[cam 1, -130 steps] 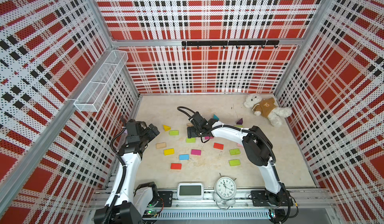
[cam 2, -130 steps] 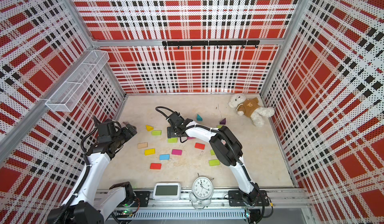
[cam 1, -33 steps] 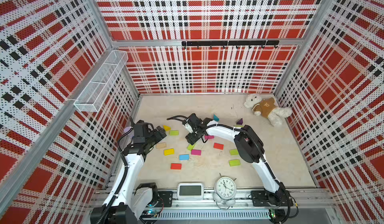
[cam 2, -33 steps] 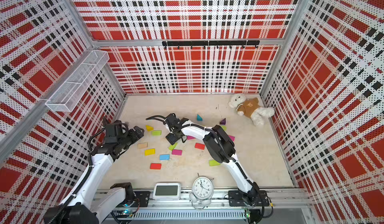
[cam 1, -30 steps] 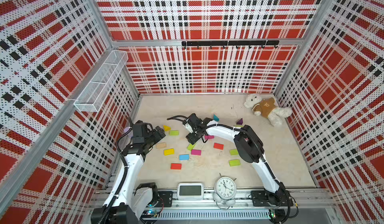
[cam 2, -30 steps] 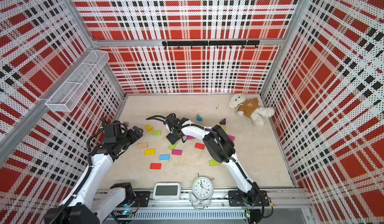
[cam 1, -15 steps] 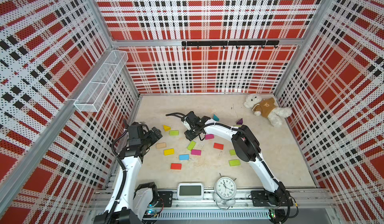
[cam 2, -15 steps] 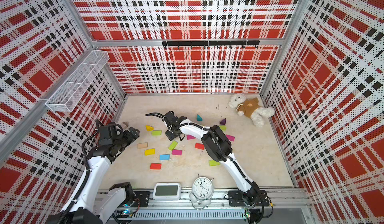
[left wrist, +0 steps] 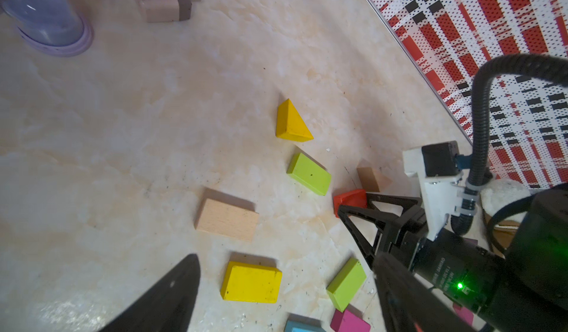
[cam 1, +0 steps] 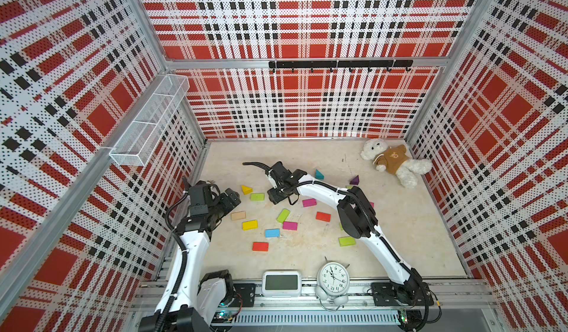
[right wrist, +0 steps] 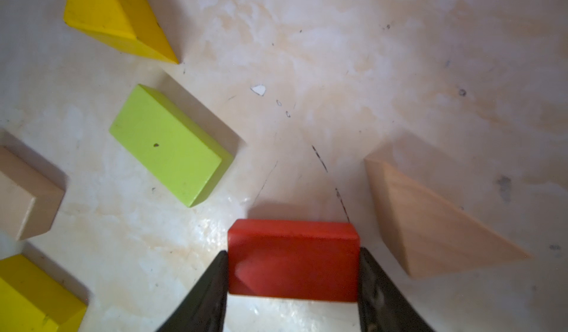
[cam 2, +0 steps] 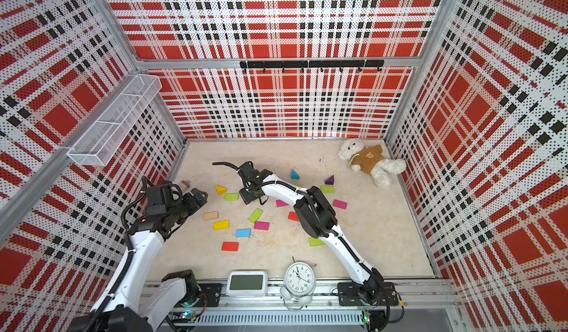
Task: Assemble a carrot with building blocks
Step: Assemble the building block at the center of the board.
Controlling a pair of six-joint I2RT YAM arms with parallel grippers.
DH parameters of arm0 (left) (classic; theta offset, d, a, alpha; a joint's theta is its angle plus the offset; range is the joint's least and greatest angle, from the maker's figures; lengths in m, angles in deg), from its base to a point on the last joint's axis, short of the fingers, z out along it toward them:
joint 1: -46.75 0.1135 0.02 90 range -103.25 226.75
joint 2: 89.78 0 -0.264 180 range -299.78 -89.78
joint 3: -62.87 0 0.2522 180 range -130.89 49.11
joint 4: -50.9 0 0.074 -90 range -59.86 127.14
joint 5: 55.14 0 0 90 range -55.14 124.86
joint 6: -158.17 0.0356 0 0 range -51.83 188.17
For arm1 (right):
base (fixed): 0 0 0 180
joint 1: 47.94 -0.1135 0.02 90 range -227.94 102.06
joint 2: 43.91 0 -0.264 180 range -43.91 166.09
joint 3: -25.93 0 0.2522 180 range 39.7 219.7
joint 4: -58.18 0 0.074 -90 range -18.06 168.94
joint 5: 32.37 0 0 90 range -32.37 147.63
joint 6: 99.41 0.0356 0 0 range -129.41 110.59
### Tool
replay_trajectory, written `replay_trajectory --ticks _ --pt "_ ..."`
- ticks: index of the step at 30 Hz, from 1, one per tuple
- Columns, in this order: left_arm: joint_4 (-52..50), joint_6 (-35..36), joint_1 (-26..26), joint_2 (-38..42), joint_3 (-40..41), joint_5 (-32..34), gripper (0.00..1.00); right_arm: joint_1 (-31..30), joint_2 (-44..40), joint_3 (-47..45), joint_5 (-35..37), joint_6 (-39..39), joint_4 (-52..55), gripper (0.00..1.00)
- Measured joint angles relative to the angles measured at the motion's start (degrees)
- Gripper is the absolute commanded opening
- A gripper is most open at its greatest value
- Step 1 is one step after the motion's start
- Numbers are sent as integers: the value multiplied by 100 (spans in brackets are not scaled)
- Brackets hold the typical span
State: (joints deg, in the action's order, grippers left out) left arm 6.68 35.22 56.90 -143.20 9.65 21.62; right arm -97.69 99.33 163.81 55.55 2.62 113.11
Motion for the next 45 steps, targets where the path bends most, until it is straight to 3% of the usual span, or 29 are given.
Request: replay_trajectory --ticks 10,23,45 --pt "4 0 2 -22 0 -35 91 -2 195 374 -48 417 107 57" --pt "24 0 2 -22 0 -74 91 -4 238 466 -262 1045 223 73" --pt "26 -4 2 -20 0 -96 90 109 -299 -693 -994 1432 -656 59"
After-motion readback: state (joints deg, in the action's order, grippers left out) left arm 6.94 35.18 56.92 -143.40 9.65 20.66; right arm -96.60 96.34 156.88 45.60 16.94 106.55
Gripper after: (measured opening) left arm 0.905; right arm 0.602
